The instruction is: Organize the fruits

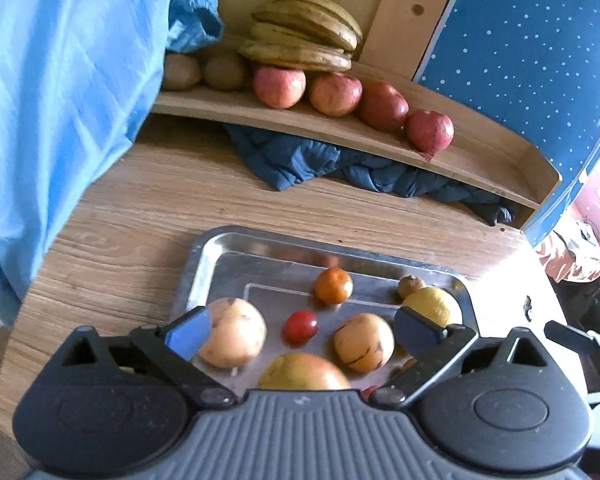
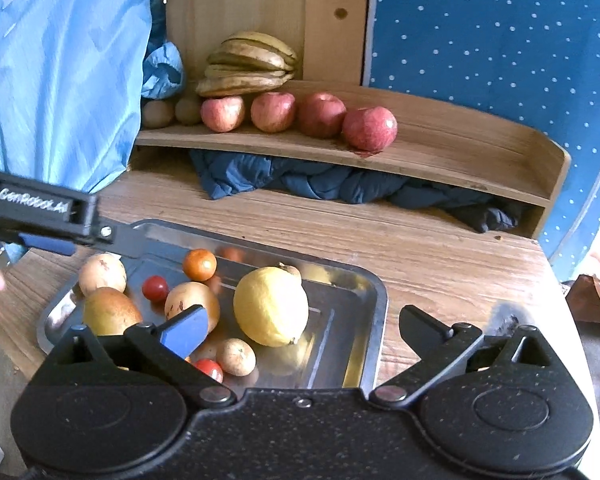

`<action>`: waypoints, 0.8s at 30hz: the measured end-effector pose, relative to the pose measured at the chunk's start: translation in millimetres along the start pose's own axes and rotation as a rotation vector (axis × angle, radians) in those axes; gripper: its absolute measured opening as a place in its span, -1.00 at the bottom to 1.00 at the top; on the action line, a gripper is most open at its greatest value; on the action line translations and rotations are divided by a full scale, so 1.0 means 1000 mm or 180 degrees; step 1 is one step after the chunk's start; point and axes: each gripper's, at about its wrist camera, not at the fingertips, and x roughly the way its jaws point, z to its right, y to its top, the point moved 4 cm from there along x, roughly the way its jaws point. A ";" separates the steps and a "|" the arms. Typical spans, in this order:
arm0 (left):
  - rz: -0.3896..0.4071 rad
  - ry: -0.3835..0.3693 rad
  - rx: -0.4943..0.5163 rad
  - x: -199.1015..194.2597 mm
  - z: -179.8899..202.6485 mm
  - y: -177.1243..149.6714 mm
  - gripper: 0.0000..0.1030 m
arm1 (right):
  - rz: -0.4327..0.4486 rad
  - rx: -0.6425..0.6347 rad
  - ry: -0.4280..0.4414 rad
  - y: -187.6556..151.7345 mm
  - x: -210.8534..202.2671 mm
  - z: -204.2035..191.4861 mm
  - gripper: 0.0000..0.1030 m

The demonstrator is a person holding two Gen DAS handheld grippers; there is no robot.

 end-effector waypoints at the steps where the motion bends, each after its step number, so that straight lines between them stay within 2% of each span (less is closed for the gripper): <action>1: 0.0034 0.0016 0.0043 -0.004 -0.002 -0.002 0.99 | 0.0007 0.0016 -0.0003 -0.001 -0.003 0.000 0.99; 6: 0.0147 0.0068 0.0288 -0.016 -0.008 -0.015 0.99 | 0.0010 0.0057 -0.0018 -0.005 -0.016 -0.006 0.99; 24: 0.0053 0.0175 0.0477 -0.057 -0.047 -0.056 0.99 | -0.0054 0.0217 -0.0107 -0.034 -0.060 -0.059 0.99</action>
